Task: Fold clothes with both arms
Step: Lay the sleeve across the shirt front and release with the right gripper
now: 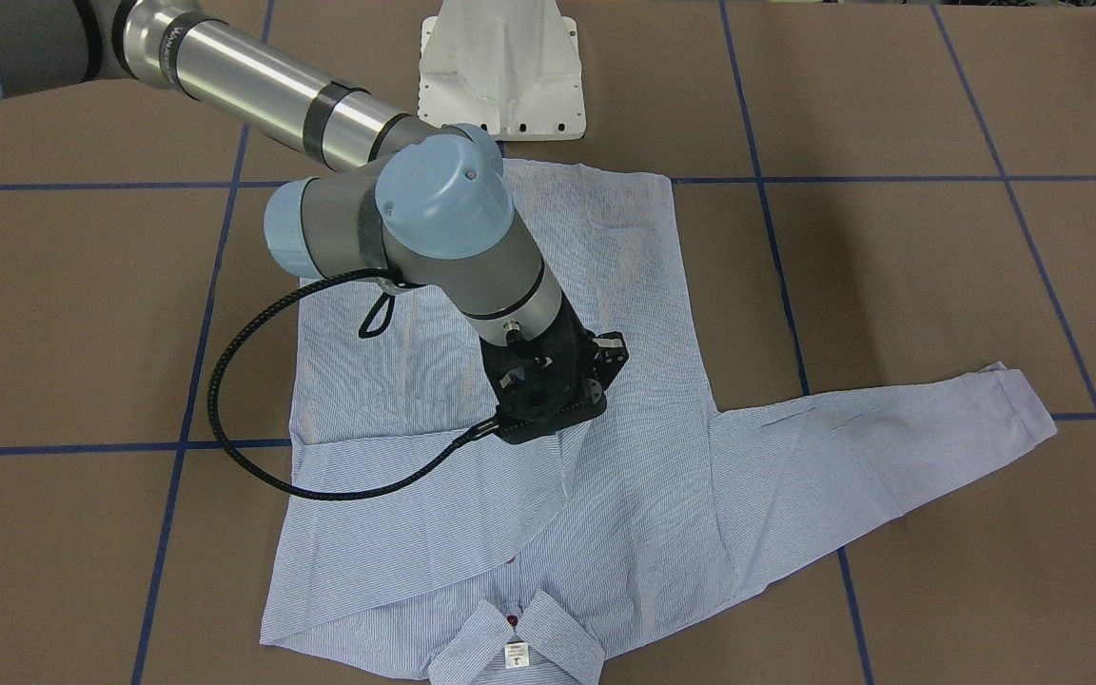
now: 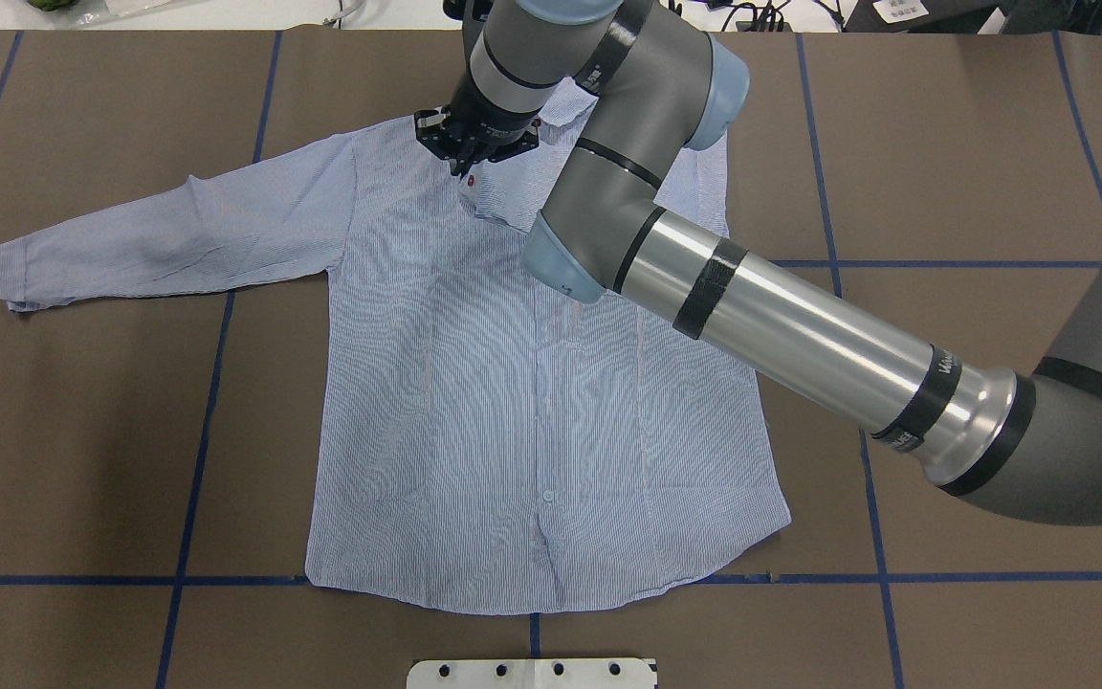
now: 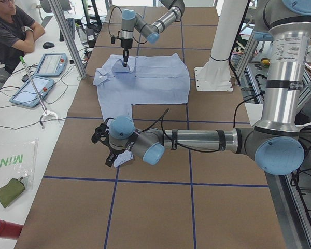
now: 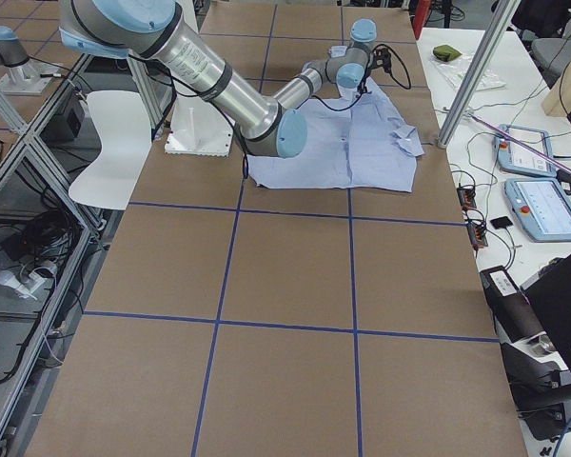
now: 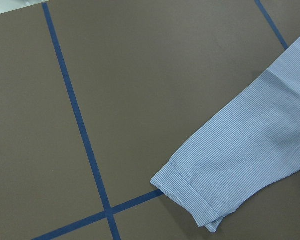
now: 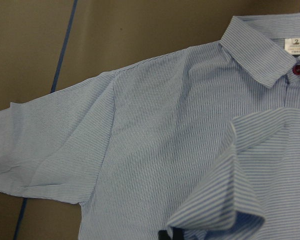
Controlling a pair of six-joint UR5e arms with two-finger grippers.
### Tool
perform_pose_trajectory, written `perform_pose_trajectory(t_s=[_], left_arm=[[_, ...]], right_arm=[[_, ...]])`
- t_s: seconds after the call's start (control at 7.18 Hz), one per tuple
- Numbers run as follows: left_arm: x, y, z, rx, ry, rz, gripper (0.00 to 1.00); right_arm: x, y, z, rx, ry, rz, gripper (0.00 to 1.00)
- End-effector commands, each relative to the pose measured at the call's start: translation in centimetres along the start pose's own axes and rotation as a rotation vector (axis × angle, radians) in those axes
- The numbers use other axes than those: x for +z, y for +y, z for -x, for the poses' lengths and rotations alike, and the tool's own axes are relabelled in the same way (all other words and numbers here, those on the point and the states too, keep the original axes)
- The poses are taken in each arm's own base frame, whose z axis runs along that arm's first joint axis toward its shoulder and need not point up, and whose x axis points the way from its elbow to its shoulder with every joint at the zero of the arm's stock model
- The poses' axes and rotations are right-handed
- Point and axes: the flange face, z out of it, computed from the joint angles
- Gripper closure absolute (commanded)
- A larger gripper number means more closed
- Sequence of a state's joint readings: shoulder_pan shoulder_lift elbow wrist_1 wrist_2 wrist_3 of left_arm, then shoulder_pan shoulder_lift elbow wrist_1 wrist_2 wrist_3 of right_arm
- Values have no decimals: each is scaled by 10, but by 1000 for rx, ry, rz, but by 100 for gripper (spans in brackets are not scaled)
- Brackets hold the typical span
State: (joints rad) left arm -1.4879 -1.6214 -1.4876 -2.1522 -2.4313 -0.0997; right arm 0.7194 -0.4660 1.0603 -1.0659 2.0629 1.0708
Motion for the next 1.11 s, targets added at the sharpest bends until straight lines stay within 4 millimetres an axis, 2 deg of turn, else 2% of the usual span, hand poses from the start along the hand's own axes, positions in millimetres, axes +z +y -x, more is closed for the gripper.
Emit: perform_pose_trajectory(t_s=[0.0,0.28,0.97], left_arm=[[0,0,0,-1,0,1,1],[1,1,1,-2,0,2,1],[1,-2,1,0,-1,0,1]], right_arm=[[28,9,16,-18,18,-21,100],[42,24,44,-41,36,-61,100],[47,30,47,-45,43,-69,100]])
